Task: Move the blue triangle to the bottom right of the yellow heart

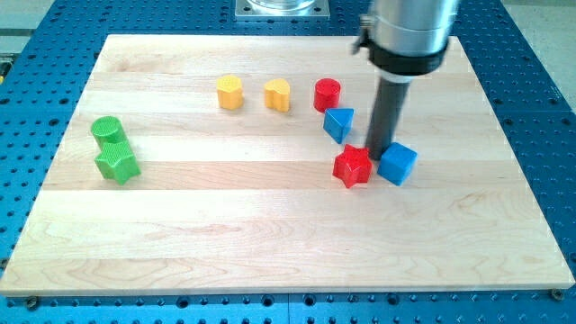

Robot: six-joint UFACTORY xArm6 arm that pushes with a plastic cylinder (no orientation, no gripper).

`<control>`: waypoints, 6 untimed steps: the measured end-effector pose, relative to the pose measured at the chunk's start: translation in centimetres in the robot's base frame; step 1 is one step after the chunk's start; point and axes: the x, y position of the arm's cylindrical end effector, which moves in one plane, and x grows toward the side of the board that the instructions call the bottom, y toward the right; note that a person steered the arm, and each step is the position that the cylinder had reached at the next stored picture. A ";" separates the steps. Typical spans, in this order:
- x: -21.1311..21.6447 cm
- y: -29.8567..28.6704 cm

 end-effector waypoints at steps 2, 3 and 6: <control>-2.6 -2.6; -2.6 -6.4; -1.2 -9.7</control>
